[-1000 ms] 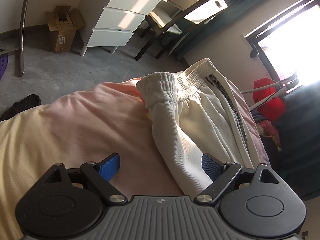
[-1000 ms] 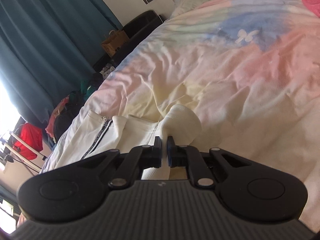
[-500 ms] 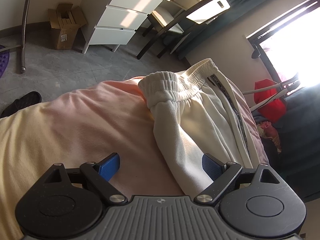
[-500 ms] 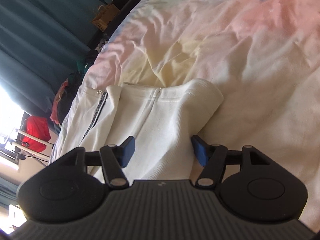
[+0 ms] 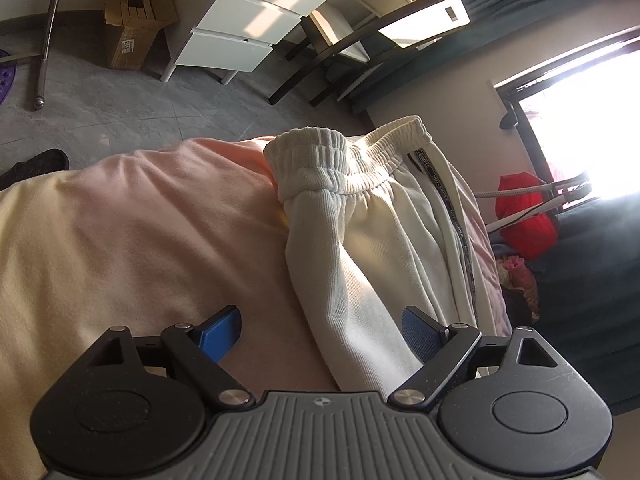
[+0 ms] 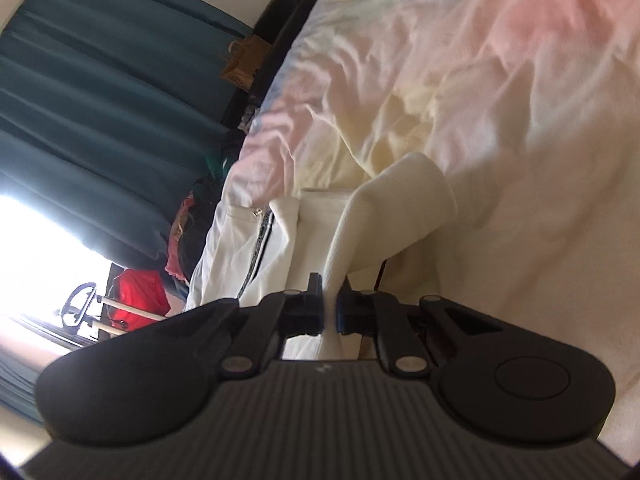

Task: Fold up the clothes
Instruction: 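Close the left gripper on the waistband while the right gripper holds the cuffs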

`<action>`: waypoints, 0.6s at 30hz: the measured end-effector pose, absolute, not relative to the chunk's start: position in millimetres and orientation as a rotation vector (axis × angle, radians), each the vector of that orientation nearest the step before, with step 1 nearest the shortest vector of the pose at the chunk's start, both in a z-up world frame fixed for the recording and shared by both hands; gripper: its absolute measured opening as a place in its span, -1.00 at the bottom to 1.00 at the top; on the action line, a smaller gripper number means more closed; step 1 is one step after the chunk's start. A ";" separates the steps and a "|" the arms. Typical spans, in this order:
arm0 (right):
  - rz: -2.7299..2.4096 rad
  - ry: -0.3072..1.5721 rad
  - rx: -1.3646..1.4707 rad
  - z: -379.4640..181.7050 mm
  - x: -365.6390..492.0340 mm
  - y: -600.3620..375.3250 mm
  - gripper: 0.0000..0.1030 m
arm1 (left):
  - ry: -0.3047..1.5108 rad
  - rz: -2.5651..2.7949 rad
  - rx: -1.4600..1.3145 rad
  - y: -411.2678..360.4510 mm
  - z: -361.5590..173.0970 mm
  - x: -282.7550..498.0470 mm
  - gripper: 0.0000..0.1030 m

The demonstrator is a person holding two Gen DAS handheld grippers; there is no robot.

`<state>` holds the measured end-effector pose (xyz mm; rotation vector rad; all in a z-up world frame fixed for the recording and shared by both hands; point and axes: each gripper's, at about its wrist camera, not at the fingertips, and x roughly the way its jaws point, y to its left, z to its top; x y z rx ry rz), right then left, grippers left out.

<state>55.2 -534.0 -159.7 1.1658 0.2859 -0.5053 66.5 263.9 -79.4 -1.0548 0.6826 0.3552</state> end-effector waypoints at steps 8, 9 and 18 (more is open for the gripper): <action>-0.549 0.291 1.091 -152.5 62.5 -532.1 -0.83 | 0.672 0.280 -1.114 259.1 -88.5 95.8 0.32; -0.552 0.292 1.091 -153.2 62.7 -532.1 -0.83 | 0.689 0.286 -1.090 255.6 -88.9 100.0 0.24; -0.573 0.255 1.113 -153.2 58.0 -532.4 -0.85 | 0.656 0.295 -0.956 248.4 -83.4 119.1 -0.77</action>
